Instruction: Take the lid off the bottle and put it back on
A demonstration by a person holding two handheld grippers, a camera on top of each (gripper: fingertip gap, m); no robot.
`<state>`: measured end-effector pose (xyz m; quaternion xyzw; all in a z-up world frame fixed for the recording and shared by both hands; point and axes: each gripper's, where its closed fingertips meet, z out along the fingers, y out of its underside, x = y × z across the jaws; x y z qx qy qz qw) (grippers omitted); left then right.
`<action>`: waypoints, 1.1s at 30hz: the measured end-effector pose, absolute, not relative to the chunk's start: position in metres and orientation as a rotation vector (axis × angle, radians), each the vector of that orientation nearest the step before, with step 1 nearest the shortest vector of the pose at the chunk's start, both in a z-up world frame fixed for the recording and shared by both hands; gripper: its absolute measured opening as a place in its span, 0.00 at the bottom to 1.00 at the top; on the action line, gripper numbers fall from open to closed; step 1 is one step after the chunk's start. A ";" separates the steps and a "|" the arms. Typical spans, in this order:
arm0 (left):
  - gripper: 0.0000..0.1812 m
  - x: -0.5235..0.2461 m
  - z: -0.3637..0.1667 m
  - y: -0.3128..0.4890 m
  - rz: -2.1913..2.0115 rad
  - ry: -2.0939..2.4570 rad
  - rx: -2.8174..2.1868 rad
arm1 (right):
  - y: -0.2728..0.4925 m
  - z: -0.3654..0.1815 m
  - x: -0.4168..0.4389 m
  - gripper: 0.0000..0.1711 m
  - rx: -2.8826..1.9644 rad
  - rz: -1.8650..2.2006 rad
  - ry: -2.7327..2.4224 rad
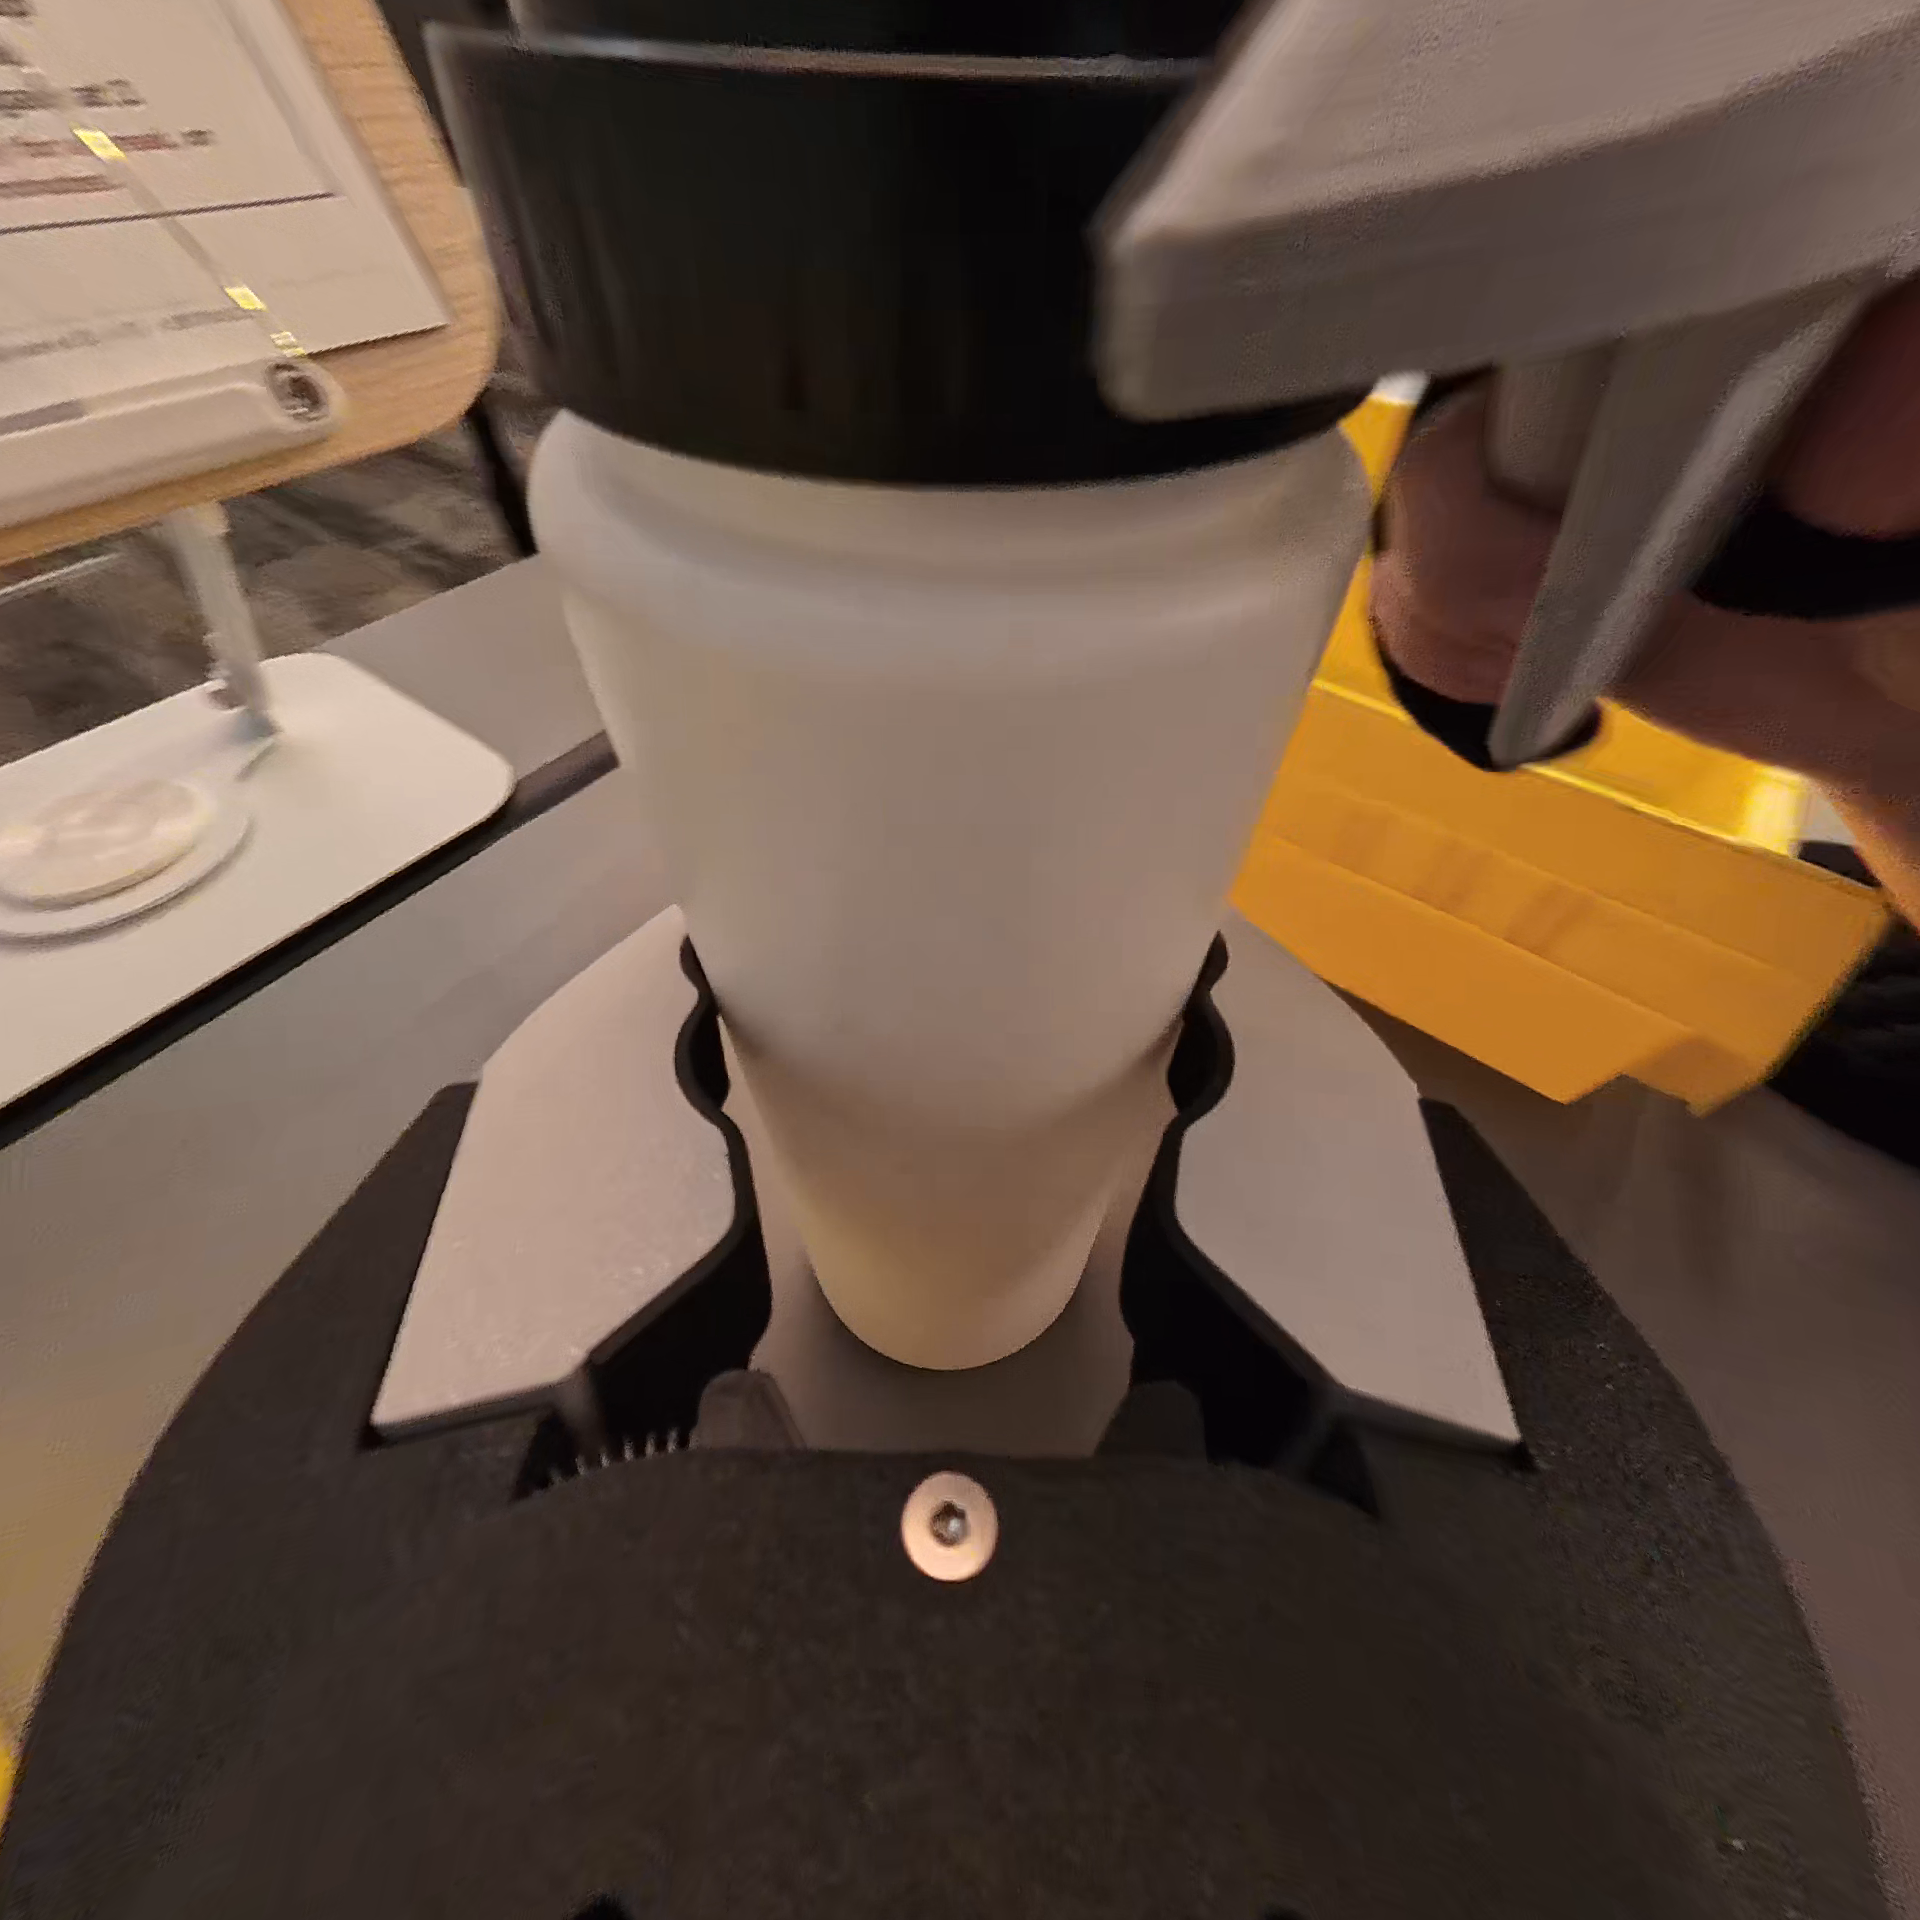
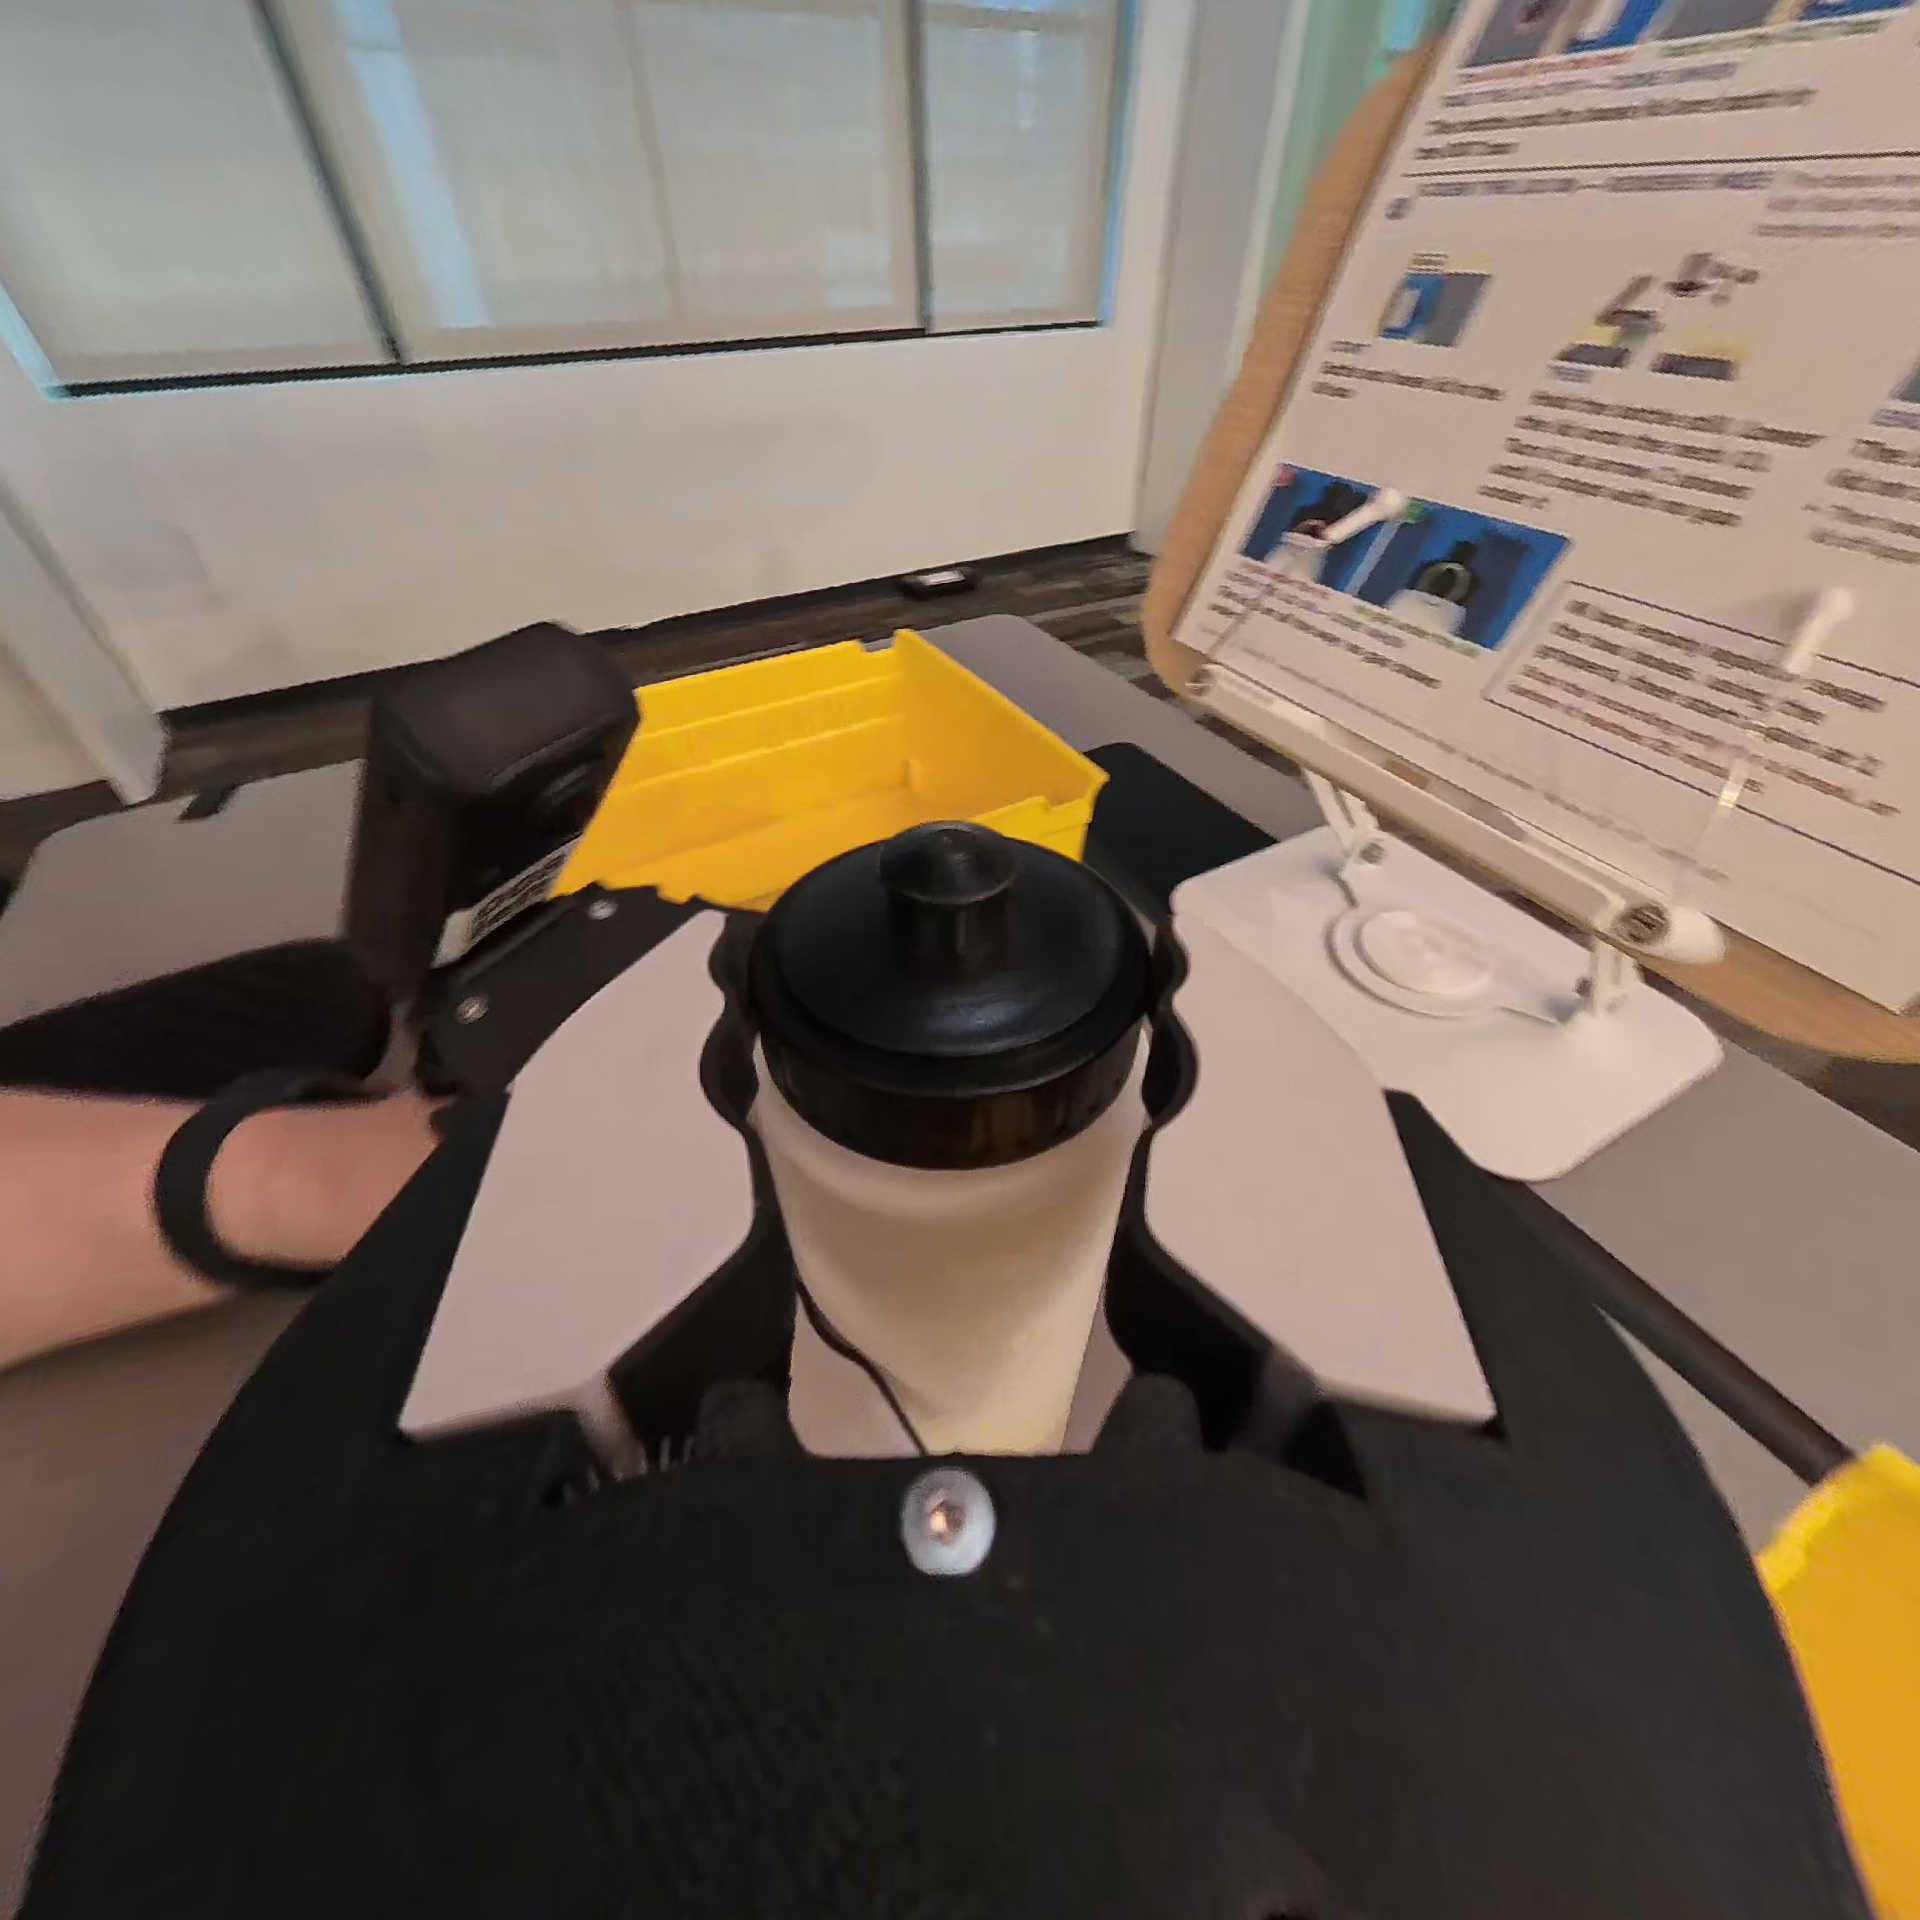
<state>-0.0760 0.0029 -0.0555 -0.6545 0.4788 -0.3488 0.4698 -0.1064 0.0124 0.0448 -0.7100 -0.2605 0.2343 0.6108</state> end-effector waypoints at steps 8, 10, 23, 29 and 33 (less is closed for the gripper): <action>0.47 -0.079 -0.056 0.008 -0.809 1.155 -1.624 | 0.016 0.046 -0.109 0.44 -1.666 0.405 -0.518; 0.47 -0.079 -0.056 0.007 -0.835 1.178 -1.610 | 0.012 0.051 -0.109 0.44 -1.631 0.518 -0.585; 0.47 -0.073 -0.056 -0.008 -0.935 1.265 -1.567 | 0.000 0.045 -0.102 0.42 -1.649 0.548 -0.786; 0.47 -0.079 -0.056 0.012 -0.770 1.057 -1.644 | 0.018 0.045 -0.104 0.42 -1.699 0.301 -0.460; 0.47 -0.079 -0.056 0.011 -0.786 1.096 -1.640 | 0.017 0.045 -0.105 0.42 -1.706 0.270 -0.466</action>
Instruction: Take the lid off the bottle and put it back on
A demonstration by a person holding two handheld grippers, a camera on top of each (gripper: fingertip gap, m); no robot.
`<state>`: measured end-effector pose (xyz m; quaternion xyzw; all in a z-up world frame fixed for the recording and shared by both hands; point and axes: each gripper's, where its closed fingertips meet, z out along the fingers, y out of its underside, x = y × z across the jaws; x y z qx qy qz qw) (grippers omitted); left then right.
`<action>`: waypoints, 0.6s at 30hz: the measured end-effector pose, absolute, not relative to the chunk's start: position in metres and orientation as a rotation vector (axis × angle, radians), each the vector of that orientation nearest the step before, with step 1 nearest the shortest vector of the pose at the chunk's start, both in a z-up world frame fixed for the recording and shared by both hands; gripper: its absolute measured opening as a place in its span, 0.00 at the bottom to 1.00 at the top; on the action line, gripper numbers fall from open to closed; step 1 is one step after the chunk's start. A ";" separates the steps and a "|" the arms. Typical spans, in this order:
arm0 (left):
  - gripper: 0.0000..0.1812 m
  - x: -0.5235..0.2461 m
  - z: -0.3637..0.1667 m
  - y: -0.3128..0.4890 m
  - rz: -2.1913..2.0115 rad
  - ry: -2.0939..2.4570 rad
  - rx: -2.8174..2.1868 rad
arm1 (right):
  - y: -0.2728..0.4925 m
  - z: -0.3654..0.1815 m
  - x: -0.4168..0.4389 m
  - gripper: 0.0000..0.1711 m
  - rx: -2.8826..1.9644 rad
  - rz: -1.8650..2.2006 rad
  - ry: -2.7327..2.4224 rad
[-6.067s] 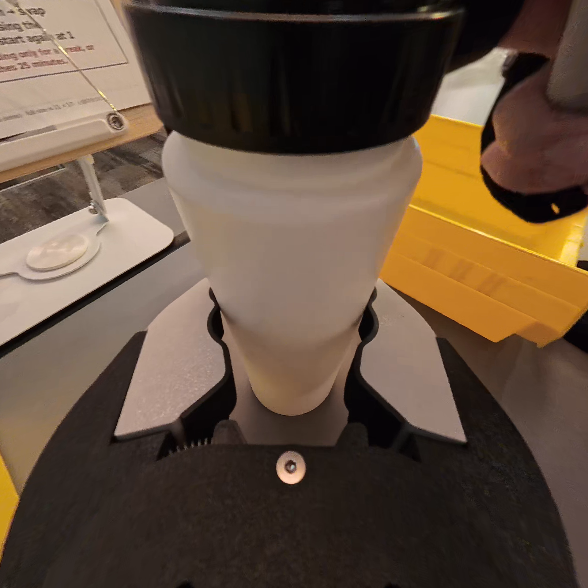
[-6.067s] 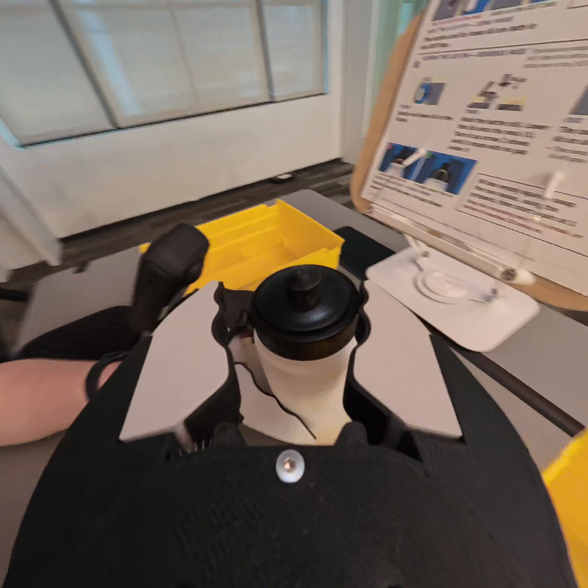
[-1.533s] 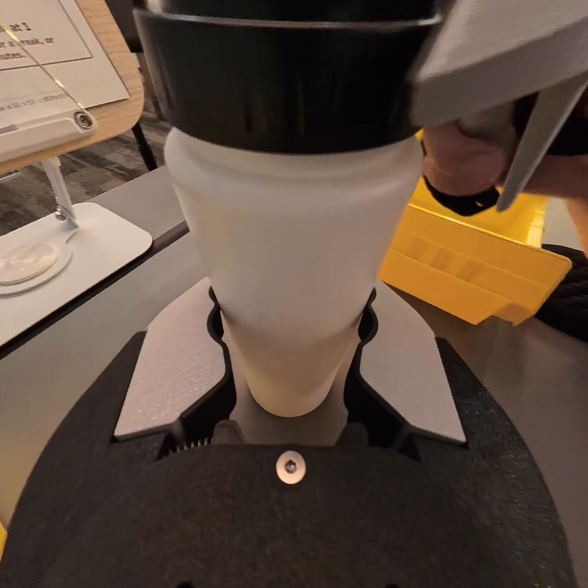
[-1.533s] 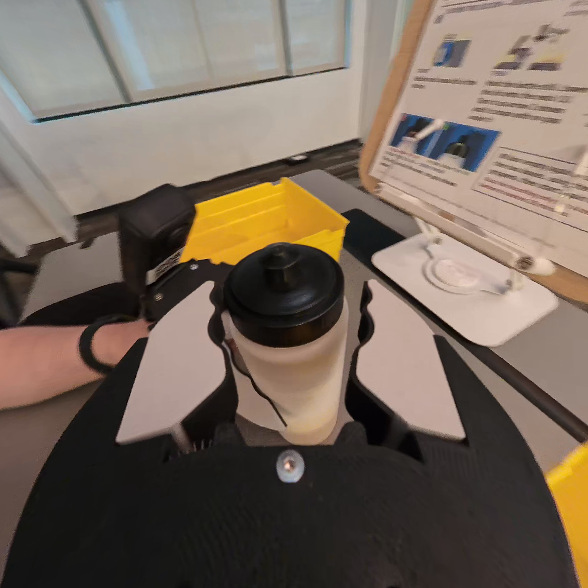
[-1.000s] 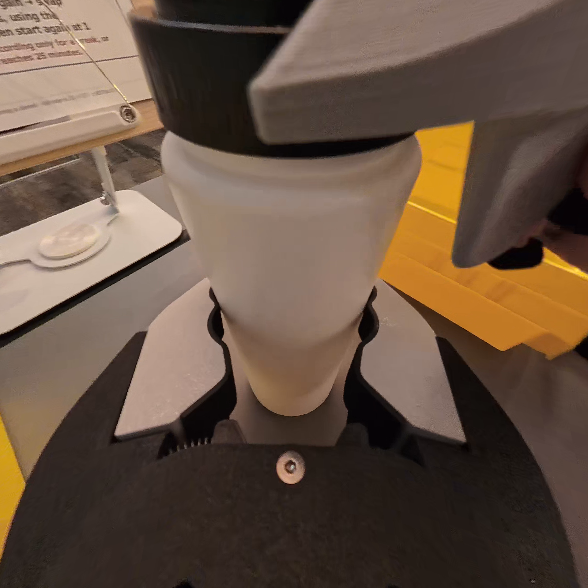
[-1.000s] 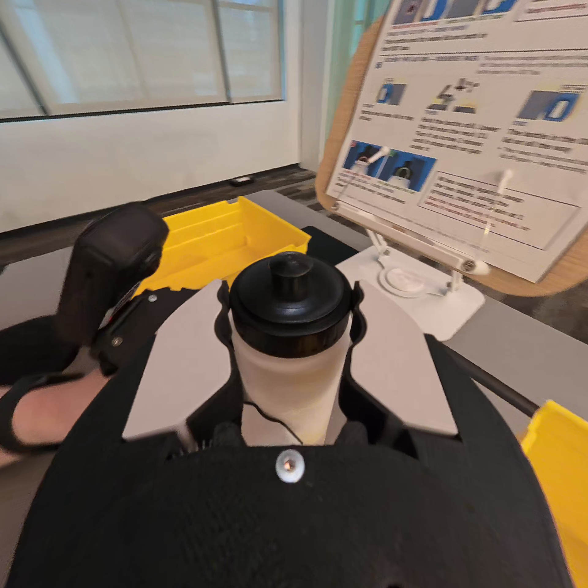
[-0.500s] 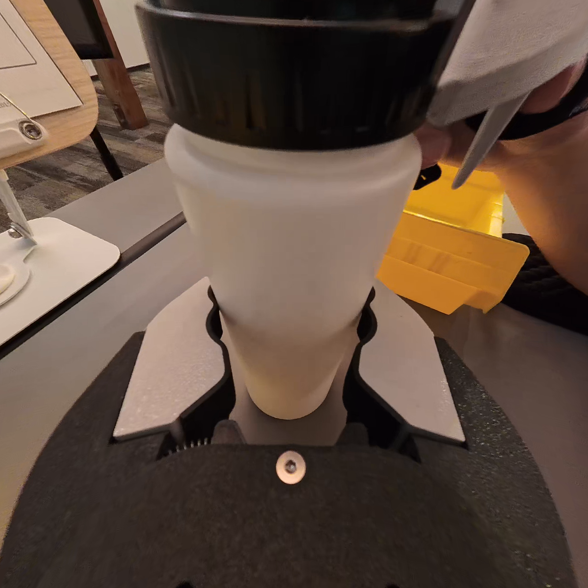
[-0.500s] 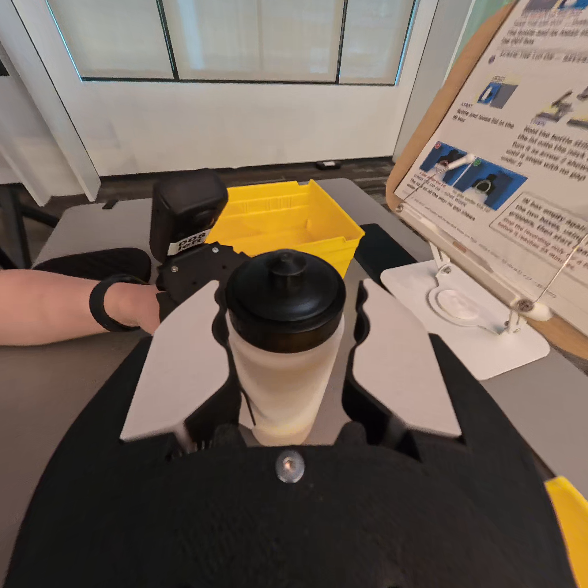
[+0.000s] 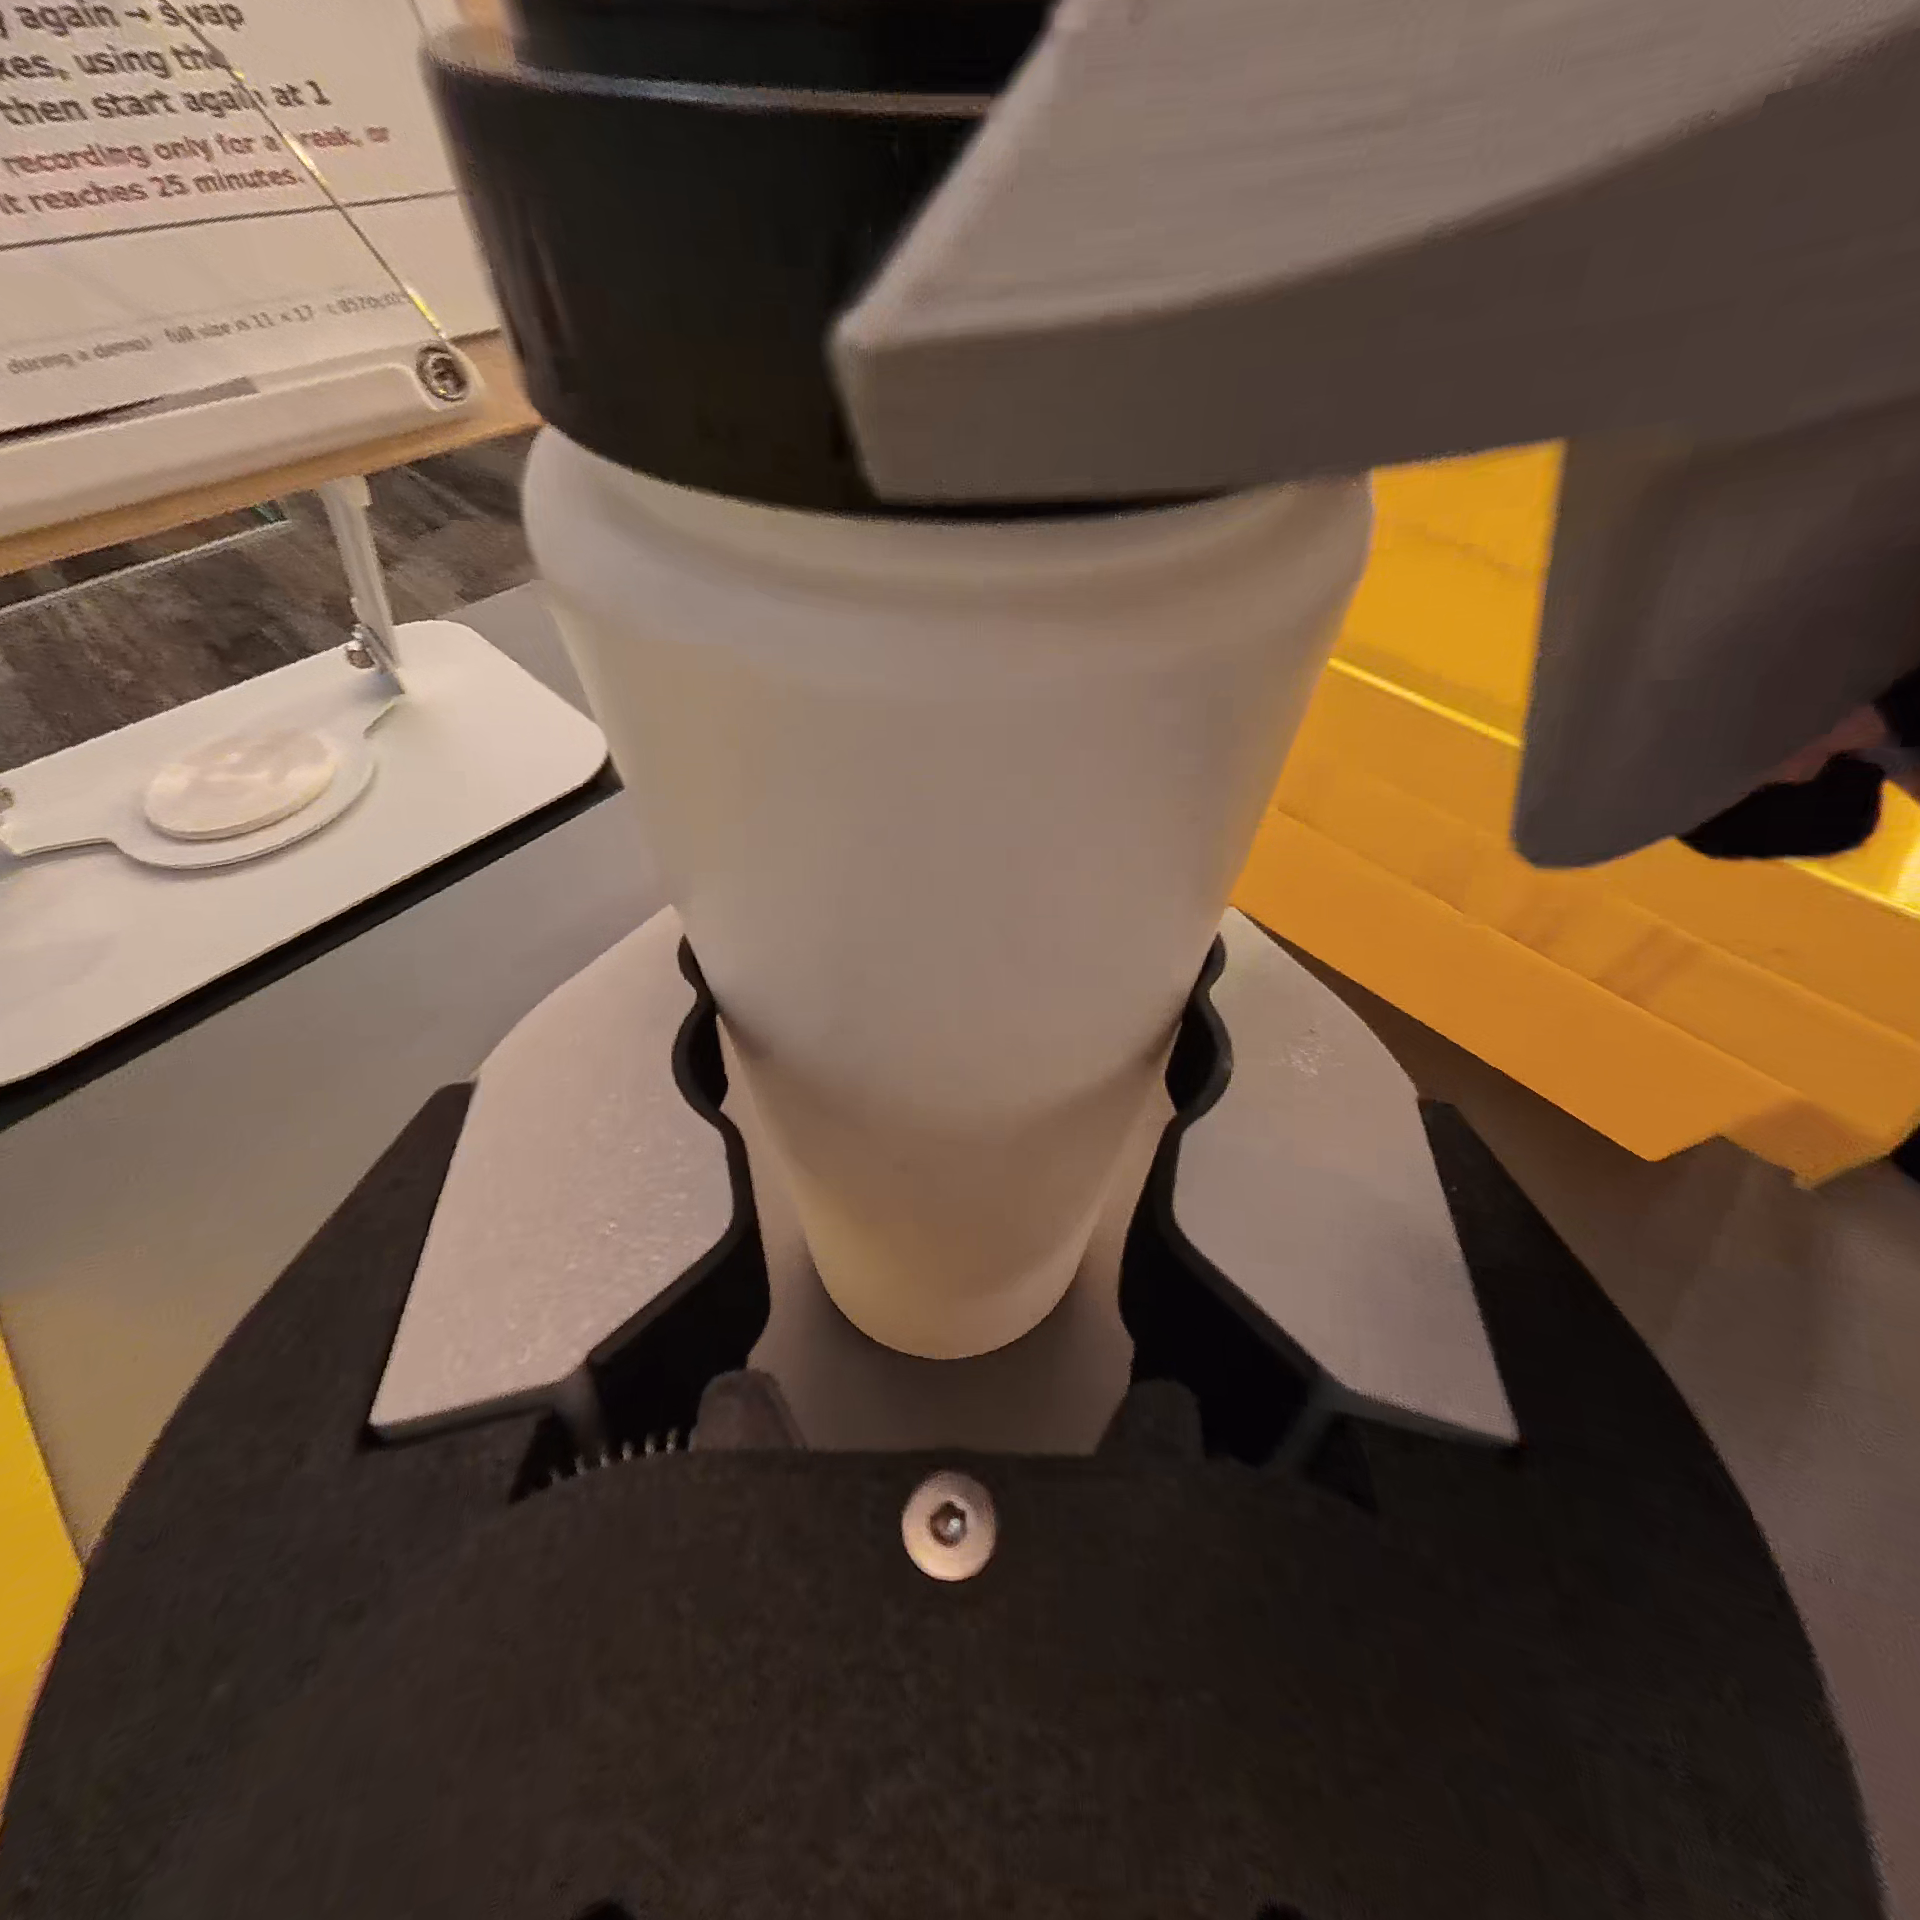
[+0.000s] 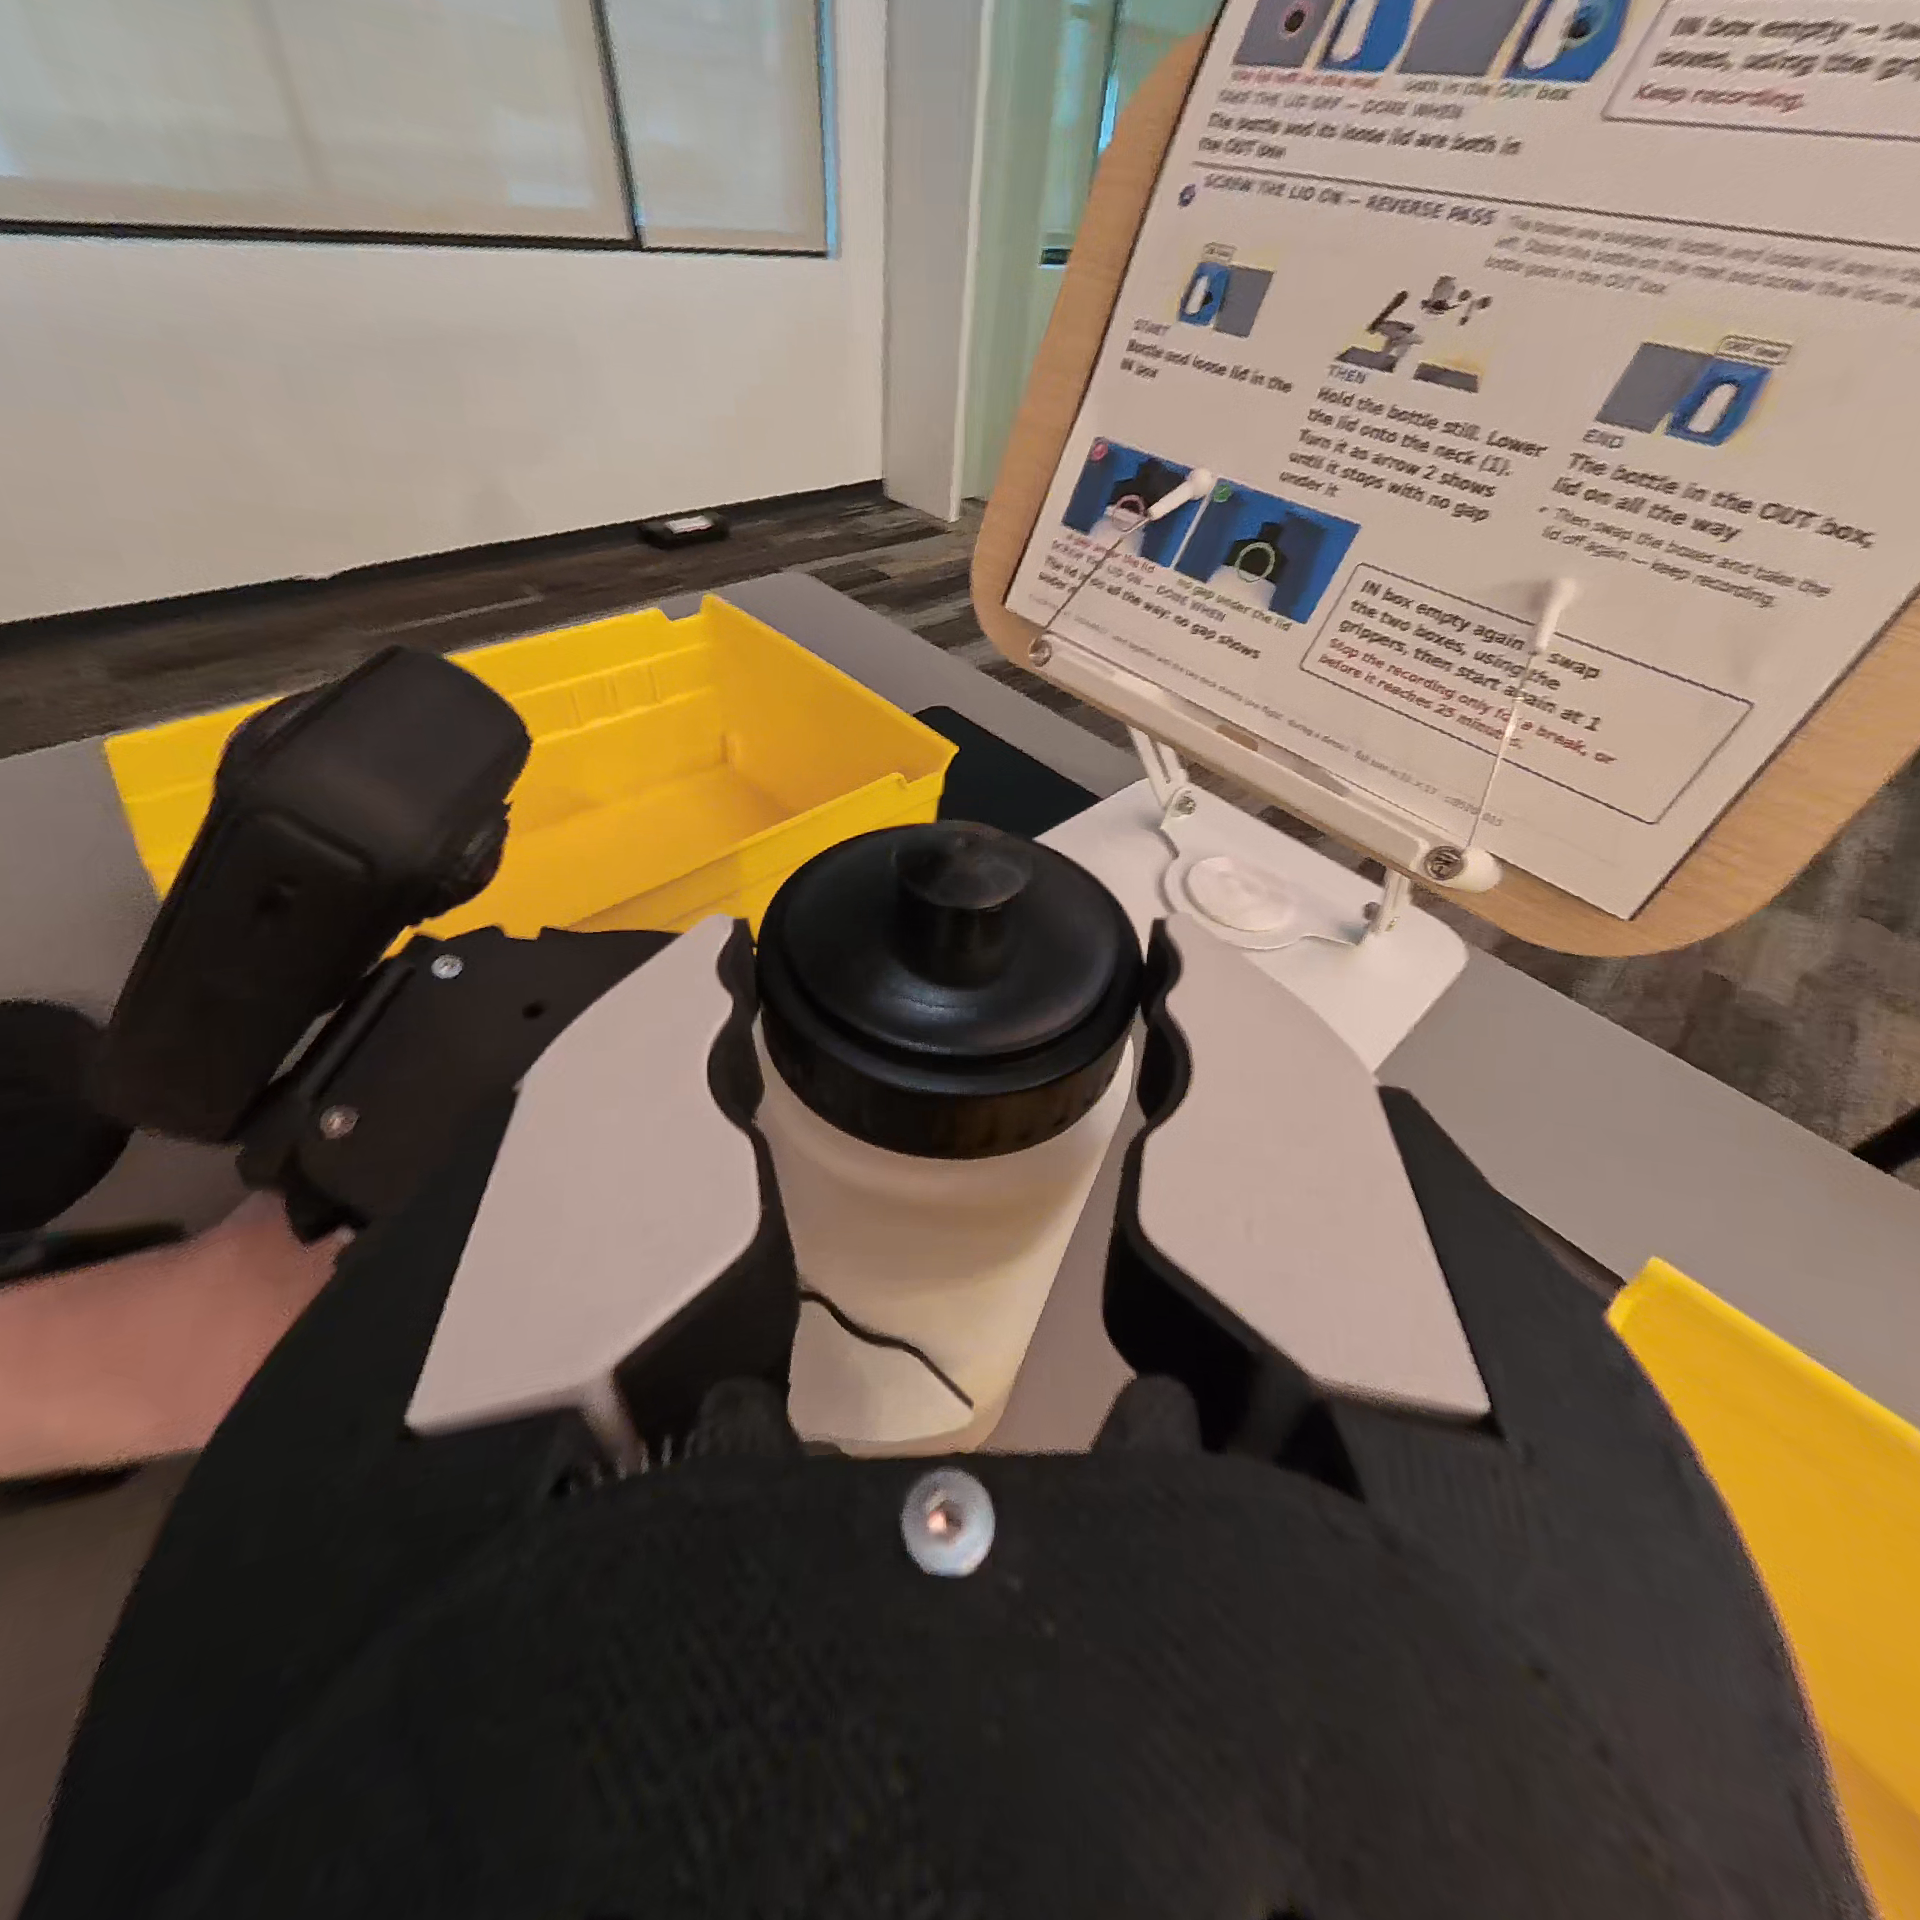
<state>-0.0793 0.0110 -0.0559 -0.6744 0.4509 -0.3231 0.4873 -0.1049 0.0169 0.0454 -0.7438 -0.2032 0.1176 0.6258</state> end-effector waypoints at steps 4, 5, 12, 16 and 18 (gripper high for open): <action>0.47 -0.077 -0.056 0.005 -0.868 1.192 -1.597 | 0.011 0.050 -0.107 0.45 -1.668 0.485 -0.623; 0.47 -0.077 -0.056 0.004 -0.878 1.206 -1.591 | 0.011 0.048 -0.103 0.49 -1.678 0.514 -0.650; 0.47 -0.074 -0.056 -0.009 -0.956 1.304 -1.530 | -0.003 0.043 -0.105 0.42 -1.598 0.633 -0.836; 0.47 -0.075 -0.055 -0.002 -0.944 1.232 -1.570 | 0.004 0.044 -0.105 0.42 -1.624 0.581 -0.748; 0.47 -0.078 -0.055 0.006 -0.895 1.159 -1.604 | 0.013 0.044 -0.105 0.42 -1.644 0.520 -0.622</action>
